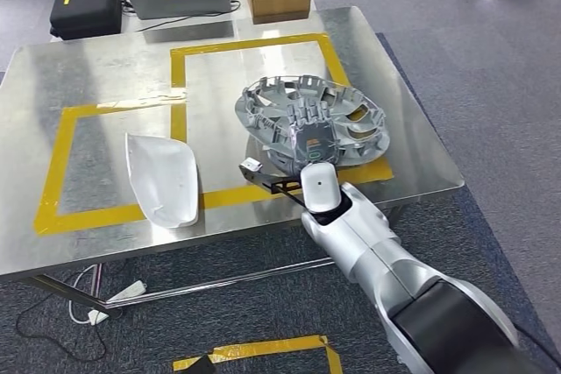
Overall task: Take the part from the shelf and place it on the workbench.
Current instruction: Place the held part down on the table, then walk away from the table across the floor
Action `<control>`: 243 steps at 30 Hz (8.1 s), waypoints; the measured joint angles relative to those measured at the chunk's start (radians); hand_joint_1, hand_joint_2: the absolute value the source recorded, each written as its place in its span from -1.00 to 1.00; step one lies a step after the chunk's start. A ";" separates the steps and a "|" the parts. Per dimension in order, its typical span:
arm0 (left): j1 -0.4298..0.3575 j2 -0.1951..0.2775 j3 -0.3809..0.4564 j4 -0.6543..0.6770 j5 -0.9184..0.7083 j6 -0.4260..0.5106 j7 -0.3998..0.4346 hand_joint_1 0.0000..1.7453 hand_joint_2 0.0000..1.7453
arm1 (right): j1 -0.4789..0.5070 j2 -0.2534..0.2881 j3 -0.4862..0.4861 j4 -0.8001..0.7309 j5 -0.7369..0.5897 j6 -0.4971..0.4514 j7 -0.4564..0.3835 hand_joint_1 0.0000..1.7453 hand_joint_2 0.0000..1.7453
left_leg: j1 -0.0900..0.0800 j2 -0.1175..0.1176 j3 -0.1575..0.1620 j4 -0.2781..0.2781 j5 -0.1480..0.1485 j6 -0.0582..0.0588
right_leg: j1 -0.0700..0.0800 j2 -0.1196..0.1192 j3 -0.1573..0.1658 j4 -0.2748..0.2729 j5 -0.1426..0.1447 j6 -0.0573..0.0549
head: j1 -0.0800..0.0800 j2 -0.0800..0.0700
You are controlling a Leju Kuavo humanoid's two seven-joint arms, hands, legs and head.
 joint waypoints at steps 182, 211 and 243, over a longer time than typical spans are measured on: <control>0.016 -0.014 0.000 -0.001 -0.023 -0.026 0.012 -1.00 -1.00 | 0.141 0.057 0.294 -0.158 -0.054 -0.135 -0.126 -1.00 -1.00 | 0.013 -0.005 -0.098 0.160 -0.030 -0.046 | 0.010 -0.008 -0.015 0.001 0.016 -0.062 | -0.016 0.000; 0.019 -0.010 0.000 -0.001 -0.018 -0.025 0.013 -1.00 -1.00 | 0.163 0.055 0.347 -0.135 -0.077 -0.159 -0.125 -1.00 -1.00 | 0.010 -0.021 -0.146 0.268 -0.115 -0.044 | 0.009 0.021 -0.025 0.016 0.016 -0.065 | -0.017 0.000; 0.028 -0.008 0.000 -0.001 0.012 -0.022 0.013 -1.00 -1.00 | 0.173 0.055 0.348 -0.117 -0.093 -0.164 -0.144 -1.00 -1.00 | 0.007 -0.029 -0.114 0.196 -0.081 -0.043 | 0.011 0.039 -0.028 0.023 0.016 -0.065 | -0.016 0.000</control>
